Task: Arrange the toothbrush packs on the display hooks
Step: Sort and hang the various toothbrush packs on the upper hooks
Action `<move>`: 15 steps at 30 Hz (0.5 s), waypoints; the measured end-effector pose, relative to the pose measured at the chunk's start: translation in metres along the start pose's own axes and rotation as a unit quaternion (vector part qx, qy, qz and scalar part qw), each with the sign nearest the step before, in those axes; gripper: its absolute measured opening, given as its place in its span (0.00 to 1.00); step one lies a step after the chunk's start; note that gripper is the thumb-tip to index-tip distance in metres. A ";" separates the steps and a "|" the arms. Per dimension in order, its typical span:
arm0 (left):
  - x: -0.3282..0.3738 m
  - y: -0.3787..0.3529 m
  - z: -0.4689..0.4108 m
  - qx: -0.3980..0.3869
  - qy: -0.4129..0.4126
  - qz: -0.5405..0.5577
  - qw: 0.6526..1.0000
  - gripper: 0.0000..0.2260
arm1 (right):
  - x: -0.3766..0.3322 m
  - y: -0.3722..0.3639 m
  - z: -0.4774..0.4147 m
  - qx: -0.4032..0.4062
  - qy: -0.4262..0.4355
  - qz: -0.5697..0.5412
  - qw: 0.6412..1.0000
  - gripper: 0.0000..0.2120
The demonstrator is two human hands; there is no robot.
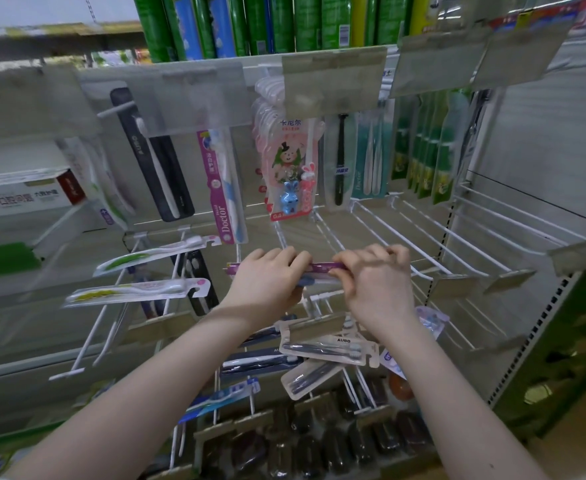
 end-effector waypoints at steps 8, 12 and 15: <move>-0.025 0.031 0.027 0.034 0.091 0.059 0.994 0.15 | -0.008 0.023 0.003 0.148 -0.101 -0.133 0.975 0.40; -0.040 0.046 0.047 -0.019 0.174 0.119 0.977 0.10 | -0.032 0.021 0.009 0.106 -0.118 -0.290 0.944 0.48; -0.053 0.057 0.065 -0.009 0.264 0.231 0.936 0.11 | -0.050 0.025 0.013 0.107 -0.123 -0.354 0.921 0.48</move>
Point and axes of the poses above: each hand's wrist, its own z-axis away from the middle knuckle, its own y-axis out of the back of the hand, x = y × z, the point moved 5 cm from there along -z, towards the middle knuckle, and after that the axes turned 2 degrees about -z, right-handed, at the moved point
